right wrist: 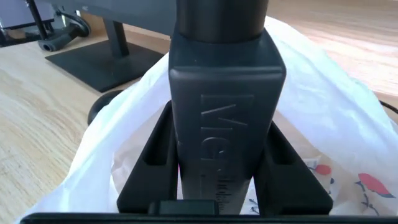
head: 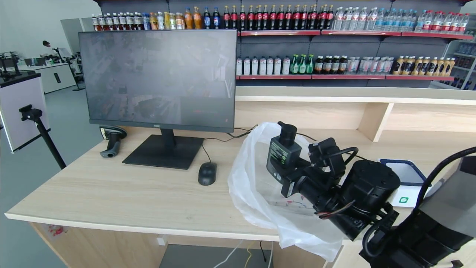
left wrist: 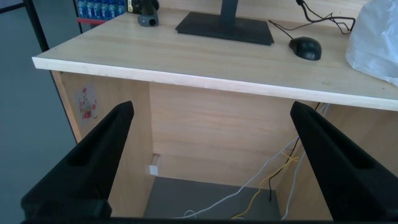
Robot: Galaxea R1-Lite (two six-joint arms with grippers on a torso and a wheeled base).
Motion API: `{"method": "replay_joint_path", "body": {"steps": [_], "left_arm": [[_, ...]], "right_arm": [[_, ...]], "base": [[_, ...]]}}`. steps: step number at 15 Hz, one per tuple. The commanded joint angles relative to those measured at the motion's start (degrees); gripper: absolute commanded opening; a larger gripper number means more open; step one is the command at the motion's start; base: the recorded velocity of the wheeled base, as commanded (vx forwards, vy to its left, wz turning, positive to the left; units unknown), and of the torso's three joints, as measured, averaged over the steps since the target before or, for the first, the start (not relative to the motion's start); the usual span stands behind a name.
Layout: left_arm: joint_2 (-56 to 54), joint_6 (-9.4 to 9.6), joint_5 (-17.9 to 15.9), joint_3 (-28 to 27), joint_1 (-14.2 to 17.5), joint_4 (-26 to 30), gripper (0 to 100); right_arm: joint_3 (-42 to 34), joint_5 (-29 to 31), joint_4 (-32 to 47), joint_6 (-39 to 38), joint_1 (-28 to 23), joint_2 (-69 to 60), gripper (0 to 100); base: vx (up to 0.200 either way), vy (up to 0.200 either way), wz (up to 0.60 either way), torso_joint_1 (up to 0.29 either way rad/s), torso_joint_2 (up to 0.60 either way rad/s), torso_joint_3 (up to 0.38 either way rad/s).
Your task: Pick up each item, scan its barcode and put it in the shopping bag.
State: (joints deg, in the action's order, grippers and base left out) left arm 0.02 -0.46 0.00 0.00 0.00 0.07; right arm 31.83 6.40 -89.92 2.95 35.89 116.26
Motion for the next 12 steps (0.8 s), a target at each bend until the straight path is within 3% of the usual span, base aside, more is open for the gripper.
{"method": "replay_joint_path", "body": {"steps": [1, 12], "left_arm": [[0.0, 0.02, 0.0, 0.0, 0.0, 0.0, 100], [0.0, 0.02, 0.0, 0.0, 0.0, 0.0, 100]], "right_arm": [[1.1, 0.0, -0.1, 0.0, 0.8, 3.9, 0], [-1.5, 0.0, -0.1, -0.1, 3.2, 6.3, 0]], "base": [[0.000, 0.000, 0.00, 0.000, 0.00, 0.000], [0.000, 0.000, 0.00, 0.000, 0.00, 0.000]]}}
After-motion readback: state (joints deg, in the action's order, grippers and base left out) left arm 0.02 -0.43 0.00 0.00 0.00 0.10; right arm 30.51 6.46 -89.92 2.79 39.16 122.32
